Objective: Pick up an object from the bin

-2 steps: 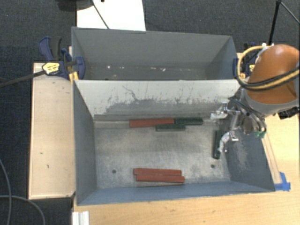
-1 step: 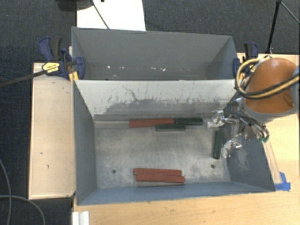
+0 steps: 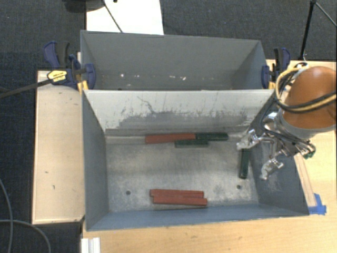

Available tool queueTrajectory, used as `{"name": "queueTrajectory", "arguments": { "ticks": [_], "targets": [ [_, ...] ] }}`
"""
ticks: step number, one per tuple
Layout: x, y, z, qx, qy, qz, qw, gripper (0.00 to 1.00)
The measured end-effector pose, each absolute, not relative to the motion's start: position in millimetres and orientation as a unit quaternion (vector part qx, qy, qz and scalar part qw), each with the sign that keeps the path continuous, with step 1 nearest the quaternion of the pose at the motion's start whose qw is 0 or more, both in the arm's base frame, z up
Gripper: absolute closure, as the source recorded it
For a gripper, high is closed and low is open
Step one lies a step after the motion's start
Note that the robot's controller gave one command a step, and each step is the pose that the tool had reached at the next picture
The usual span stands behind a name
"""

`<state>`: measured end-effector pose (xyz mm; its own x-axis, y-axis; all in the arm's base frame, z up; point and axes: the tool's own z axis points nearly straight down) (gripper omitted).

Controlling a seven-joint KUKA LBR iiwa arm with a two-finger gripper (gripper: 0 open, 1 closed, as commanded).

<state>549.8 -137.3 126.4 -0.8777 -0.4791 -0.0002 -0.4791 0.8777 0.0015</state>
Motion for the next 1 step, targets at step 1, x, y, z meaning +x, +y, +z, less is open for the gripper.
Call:
{"name": "queueTrajectory", "arguments": {
  "ticks": [1],
  "targets": [
    [578.6,-140.0,122.9,0.366,-0.931,0.001,-0.003,0.0]
  ]
}}
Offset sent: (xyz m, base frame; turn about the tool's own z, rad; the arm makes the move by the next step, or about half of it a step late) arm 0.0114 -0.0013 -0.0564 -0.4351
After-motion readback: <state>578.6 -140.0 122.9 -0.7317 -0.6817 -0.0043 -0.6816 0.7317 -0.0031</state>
